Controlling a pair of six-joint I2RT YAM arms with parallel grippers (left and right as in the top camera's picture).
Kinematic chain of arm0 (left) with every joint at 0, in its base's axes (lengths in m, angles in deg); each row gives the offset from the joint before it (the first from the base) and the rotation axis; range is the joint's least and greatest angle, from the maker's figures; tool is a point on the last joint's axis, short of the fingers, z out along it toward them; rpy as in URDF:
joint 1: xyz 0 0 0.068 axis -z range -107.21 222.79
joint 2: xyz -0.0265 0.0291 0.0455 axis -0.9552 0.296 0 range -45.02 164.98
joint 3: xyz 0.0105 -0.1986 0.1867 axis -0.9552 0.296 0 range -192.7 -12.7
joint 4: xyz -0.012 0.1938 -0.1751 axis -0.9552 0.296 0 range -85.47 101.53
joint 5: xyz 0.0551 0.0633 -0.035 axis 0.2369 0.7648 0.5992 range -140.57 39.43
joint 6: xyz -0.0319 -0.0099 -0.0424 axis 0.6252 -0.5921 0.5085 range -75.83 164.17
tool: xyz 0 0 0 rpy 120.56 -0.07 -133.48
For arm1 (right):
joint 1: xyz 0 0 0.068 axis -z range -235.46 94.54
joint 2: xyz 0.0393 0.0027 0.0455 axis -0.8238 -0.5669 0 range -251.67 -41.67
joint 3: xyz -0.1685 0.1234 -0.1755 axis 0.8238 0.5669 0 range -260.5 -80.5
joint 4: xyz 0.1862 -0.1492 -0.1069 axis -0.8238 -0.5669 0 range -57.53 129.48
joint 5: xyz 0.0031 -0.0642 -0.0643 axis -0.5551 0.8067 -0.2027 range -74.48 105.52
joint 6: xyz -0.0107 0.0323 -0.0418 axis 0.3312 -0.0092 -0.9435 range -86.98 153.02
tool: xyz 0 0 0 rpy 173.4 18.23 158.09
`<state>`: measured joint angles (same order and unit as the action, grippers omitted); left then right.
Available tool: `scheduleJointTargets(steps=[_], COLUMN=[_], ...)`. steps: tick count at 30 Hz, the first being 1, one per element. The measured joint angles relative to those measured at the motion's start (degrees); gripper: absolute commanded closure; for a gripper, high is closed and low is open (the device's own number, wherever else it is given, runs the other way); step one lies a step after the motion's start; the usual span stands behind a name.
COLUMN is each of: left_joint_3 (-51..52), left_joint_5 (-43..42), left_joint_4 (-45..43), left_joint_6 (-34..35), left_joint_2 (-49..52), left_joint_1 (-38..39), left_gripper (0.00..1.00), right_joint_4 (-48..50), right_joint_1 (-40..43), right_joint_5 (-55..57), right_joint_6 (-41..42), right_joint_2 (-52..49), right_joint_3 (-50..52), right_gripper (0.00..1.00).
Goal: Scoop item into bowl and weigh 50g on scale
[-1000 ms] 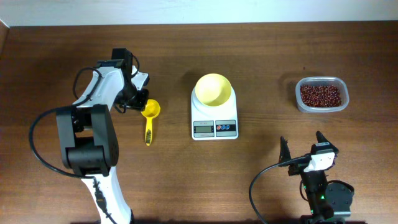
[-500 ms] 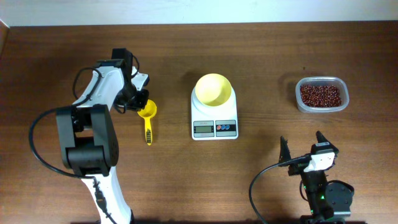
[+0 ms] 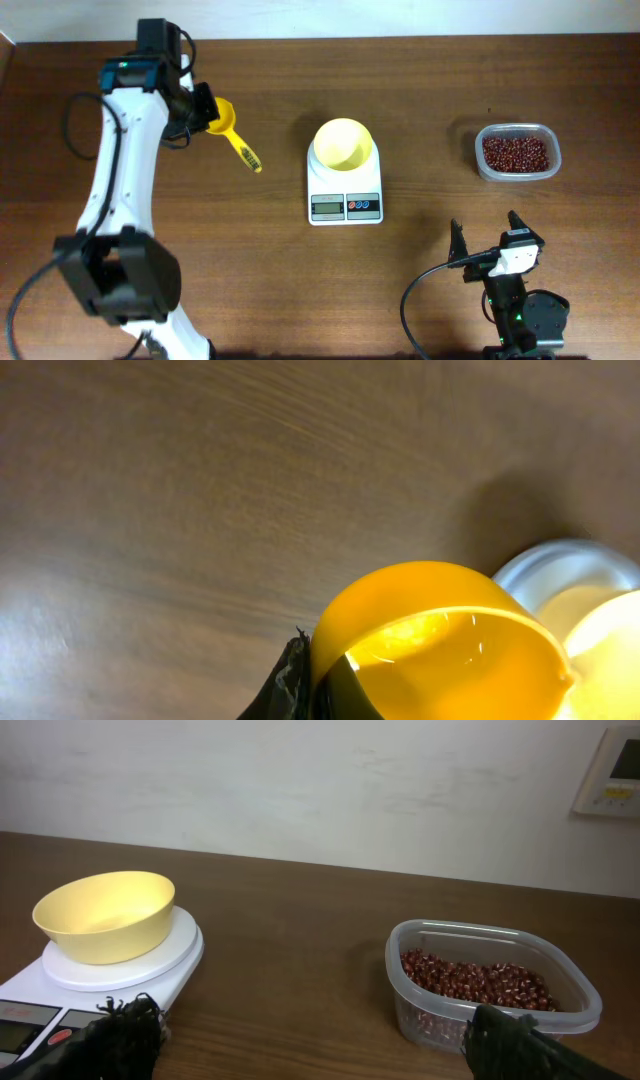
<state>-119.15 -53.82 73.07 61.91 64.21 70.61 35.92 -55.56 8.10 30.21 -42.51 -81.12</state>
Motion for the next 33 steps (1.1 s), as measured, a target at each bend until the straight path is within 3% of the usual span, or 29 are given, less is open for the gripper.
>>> scheduleJointTargets(steps=[4,8,14,24,29,33], left_joint_3=[-0.2,-0.4,-0.5,-0.5,-0.5,-0.5], left_joint_5=[0.0,0.0,-5.1,-8.8,-8.8,-8.8], left_joint_4=[3.9,10.2,14.7,14.8,14.8,14.8], left_joint_6=[13.4,17.5,18.4,18.6,18.6,18.6], left_joint_2=[-6.8,-9.1,-9.1,-9.1,-9.1,-9.1], left_joint_1=[-0.2,-0.2,-0.2,-0.2,-0.2,-0.2], left_gripper=[1.00,1.00,1.00,1.00,1.00,1.00], right_joint_4=[0.0,0.0,0.0,0.1,0.0,-11.1], right_joint_1=[0.0,0.0,0.0,0.0,0.0,0.0], right_joint_5=[0.0,0.0,0.0,0.0,2.0,2.7], right_joint_6=[0.0,0.0,0.0,0.0,11.3,14.5], right_joint_2=[0.0,0.0,0.0,0.0,0.0,-0.5], right_joint_3=[0.0,0.0,0.0,0.0,-1.2,-13.3], right_gripper=[0.01,0.01,0.01,0.01,0.01,0.01])
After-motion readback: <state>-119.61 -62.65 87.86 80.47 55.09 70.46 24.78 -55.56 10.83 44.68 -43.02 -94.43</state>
